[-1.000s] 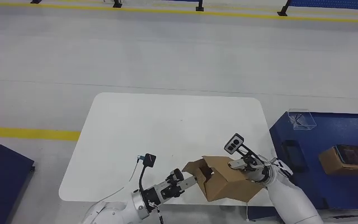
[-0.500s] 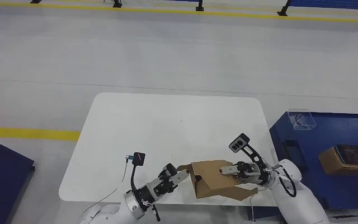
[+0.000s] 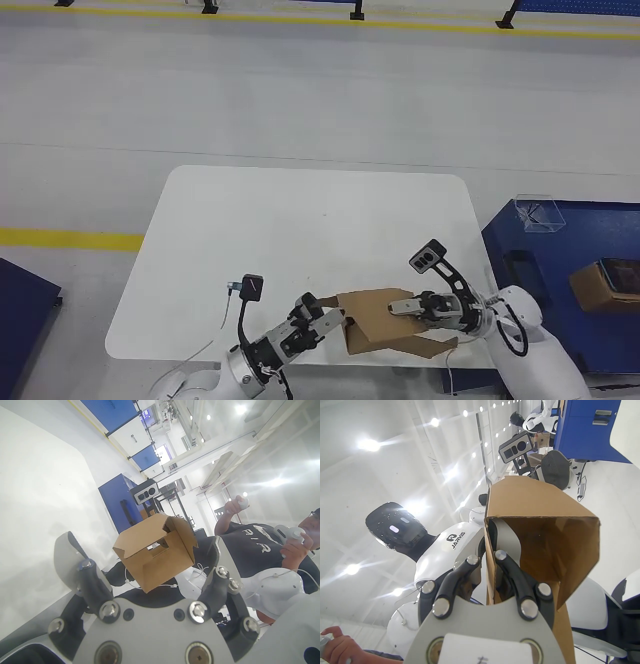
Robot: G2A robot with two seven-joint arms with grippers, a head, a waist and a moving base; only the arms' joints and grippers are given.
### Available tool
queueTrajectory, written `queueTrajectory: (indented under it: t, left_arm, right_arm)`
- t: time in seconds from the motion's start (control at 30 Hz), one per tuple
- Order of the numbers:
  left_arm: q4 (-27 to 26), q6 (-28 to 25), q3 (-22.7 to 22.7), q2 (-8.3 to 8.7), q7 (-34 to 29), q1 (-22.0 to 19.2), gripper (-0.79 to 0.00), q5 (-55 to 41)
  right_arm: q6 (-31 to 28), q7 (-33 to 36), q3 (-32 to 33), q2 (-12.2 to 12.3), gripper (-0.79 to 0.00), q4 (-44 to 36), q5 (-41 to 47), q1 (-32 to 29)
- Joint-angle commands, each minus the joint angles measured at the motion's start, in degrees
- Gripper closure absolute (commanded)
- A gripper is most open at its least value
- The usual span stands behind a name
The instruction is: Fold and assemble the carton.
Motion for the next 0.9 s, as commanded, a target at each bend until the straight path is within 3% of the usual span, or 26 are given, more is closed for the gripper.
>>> queueTrajectory:
  t: [0.0, 0.3, 0.5, 0.87]
  left_arm:
    - [-0.1, 0.9, 0.3, -0.03, 0.2, 0.0, -0.785, 1.0]
    - [0.1, 2.4, 1.2, -0.3, 2.0, -0.2, -0.785, 4.1]
    - [1.5, 5.7, 2.2, -0.59, 2.4, -0.9, -0.785, 5.1]
    - [3.6, 4.3, 4.7, -1.26, 1.8, -3.3, -0.785, 4.7]
  right_arm:
    - [-1.0, -0.9, 0.3, 0.0, 0.0, -0.2, -1.4, -0.2]
    - [-1.7, -1.3, 0.3, 0.1, 0.0, -0.7, -3.7, -0.6]
    - [-1.1, 0.8, 0.8, 0.0, 0.0, -1.1, 0.4, -1.2]
    - [3.1, 4.5, -0.4, -0.3, 0.0, -0.3, 6.2, -1.2]
